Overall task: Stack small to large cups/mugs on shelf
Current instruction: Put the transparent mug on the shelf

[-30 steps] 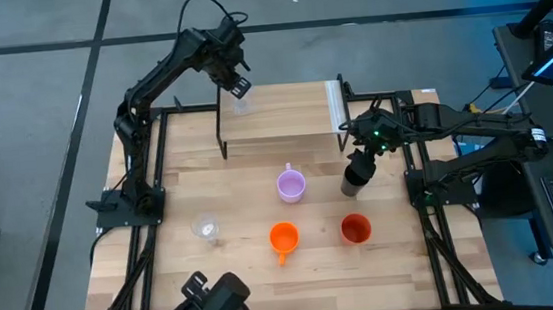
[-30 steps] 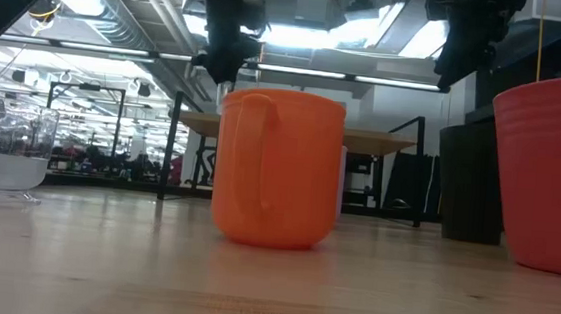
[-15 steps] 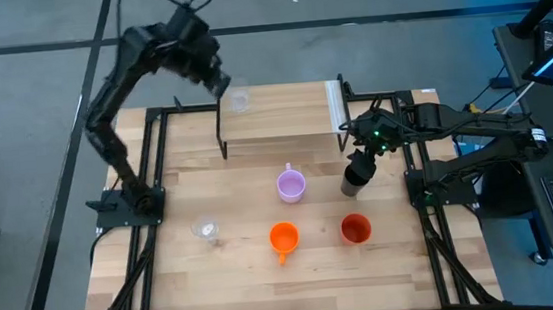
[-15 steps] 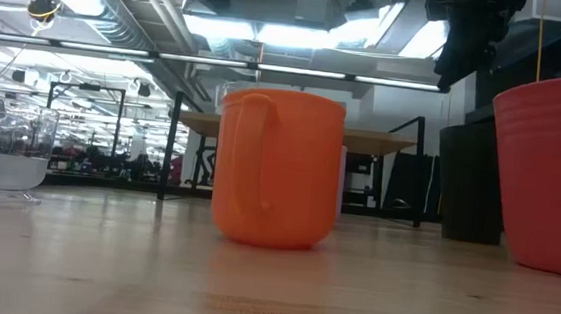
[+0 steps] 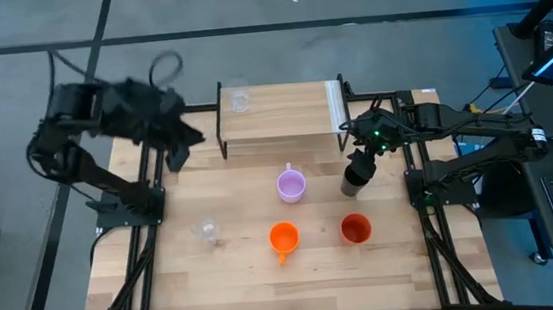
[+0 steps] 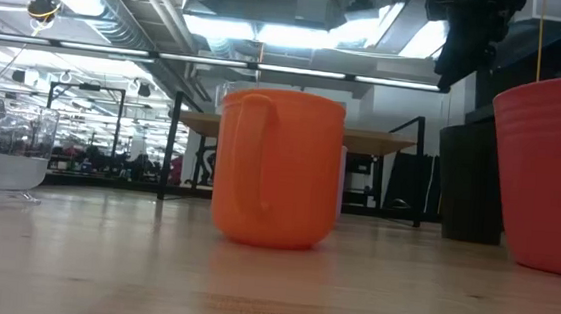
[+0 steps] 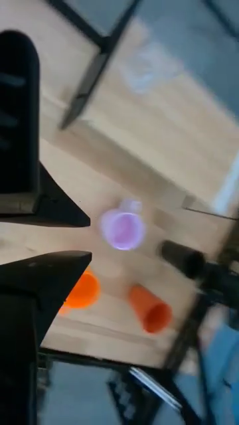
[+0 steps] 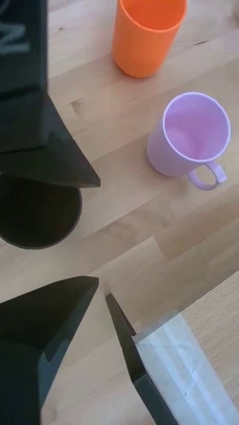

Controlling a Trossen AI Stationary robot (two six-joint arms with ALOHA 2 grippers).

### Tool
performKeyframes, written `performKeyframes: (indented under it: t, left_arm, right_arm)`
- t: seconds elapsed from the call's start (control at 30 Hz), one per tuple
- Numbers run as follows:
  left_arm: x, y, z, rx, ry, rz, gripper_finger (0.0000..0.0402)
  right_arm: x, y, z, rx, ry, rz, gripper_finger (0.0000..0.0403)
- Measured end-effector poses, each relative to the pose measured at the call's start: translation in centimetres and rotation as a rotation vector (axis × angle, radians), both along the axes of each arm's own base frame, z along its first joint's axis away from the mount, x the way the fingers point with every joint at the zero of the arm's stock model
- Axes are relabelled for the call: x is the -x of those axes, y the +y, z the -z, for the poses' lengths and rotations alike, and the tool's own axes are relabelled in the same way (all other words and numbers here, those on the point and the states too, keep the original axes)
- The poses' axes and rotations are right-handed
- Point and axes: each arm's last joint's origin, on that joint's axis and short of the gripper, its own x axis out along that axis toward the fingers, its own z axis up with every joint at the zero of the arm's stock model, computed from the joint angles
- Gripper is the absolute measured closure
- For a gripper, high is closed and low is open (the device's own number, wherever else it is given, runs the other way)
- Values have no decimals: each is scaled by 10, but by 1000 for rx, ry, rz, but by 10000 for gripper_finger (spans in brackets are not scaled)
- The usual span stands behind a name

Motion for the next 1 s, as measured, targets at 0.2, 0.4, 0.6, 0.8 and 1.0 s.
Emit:
performKeyframes:
  t: [0.2,0.4,0.6,0.8,1.0]
  left_arm:
    - [-10,-18,58,1,222,-32,344]
    - [-22,-28,114,-6,442,-34,341]
    - [-23,-33,164,-26,630,-71,346]
    - [-19,-36,194,78,758,-69,336]
    - [-25,-40,212,233,755,-53,290]
  right_arm:
    - [0,0,0,-28,-9,37,171]
    - [0,1,0,-48,-12,32,171]
    - [0,1,0,-50,-12,32,171]
    - [0,1,0,-50,-12,32,171]
    - [0,1,0,-48,-12,31,171]
